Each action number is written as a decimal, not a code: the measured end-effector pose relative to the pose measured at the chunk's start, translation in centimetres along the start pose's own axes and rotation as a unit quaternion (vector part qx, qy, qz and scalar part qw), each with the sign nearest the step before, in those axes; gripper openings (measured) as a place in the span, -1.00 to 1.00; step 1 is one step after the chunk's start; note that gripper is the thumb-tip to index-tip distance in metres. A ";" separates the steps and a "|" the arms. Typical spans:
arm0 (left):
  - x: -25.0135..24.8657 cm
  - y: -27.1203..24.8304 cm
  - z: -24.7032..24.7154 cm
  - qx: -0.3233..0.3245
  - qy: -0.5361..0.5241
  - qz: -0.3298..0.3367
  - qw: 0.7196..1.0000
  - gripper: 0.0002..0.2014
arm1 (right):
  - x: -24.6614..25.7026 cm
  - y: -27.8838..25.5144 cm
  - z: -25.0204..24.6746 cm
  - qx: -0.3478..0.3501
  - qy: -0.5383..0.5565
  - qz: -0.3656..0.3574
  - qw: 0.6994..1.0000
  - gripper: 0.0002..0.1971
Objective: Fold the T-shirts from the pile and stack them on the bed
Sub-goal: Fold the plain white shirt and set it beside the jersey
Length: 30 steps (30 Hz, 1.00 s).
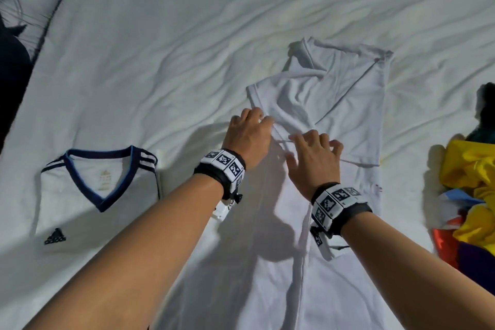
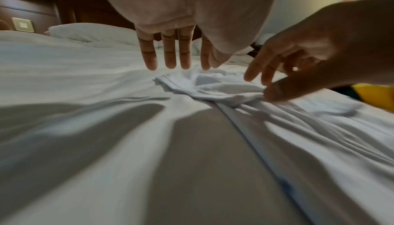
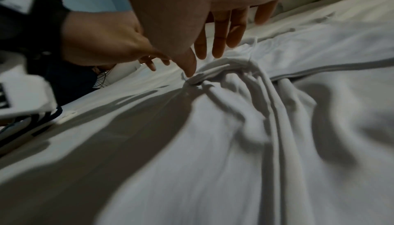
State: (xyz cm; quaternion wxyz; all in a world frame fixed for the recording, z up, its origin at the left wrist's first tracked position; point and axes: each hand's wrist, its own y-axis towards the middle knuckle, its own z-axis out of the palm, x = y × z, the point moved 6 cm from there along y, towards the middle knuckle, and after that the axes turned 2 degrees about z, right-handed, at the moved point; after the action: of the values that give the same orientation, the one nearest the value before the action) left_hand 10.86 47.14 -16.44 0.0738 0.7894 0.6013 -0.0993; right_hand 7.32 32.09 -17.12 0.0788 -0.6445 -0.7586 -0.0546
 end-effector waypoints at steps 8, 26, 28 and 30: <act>3.8 9.8 1.8 0.053 0.011 -0.115 0.992 -0.54 | 0.9 5.1 2.8 0.044 -0.011 -0.043 0.998 -0.64; -2.3 9.1 -1.5 -0.057 -0.416 -0.306 0.854 -0.85 | -9.0 1.0 -4.6 -0.095 0.157 0.153 0.971 -0.68; -2.3 6.9 0.3 -0.052 -0.469 -0.357 0.806 -0.77 | -9.9 0.0 -4.0 -0.085 0.133 0.157 0.975 -0.71; -2.2 4.9 2.6 -0.032 -0.483 -0.391 0.783 -0.76 | -10.5 -0.9 -2.9 -0.061 0.095 0.154 0.982 -0.75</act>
State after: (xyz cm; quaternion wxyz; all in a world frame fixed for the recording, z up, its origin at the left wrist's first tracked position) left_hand 14.81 43.18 -18.42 0.3351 0.3321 0.7469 -0.4685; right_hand 8.23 21.23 -16.29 0.1186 -0.7493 -0.6344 -0.1484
